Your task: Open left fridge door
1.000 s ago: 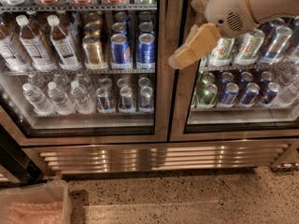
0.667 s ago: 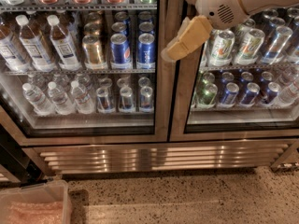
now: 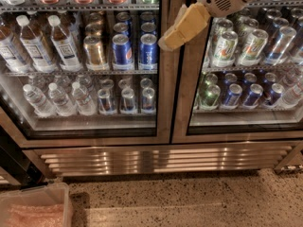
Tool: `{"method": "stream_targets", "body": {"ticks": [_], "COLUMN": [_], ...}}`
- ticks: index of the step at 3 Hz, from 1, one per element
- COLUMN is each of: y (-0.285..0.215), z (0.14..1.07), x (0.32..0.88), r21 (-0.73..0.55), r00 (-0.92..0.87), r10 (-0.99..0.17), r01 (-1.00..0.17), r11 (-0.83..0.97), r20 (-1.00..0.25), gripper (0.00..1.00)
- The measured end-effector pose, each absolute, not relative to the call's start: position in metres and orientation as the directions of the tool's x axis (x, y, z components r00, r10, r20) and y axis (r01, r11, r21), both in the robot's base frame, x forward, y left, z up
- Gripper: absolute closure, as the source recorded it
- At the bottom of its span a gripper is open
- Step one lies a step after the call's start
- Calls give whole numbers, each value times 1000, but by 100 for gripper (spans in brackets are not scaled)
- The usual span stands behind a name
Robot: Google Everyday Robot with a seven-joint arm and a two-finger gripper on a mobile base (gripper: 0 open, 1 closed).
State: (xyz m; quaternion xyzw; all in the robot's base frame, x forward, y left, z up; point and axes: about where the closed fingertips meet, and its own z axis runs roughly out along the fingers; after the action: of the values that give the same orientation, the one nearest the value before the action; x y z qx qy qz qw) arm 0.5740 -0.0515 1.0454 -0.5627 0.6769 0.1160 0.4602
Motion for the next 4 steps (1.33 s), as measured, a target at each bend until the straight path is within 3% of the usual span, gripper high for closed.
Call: {"method": "stream_targets", "body": {"ticks": [3,4], "y": [-29,-31], "z": [1029,1028], "x": [572,571], "r21": [-285,-280], "r00": [72,77], "r10": [-641,-636], "r01": [-929,-933], "r11": [236,225], "r20": [-764,-768], "gripper": [0,19]}}
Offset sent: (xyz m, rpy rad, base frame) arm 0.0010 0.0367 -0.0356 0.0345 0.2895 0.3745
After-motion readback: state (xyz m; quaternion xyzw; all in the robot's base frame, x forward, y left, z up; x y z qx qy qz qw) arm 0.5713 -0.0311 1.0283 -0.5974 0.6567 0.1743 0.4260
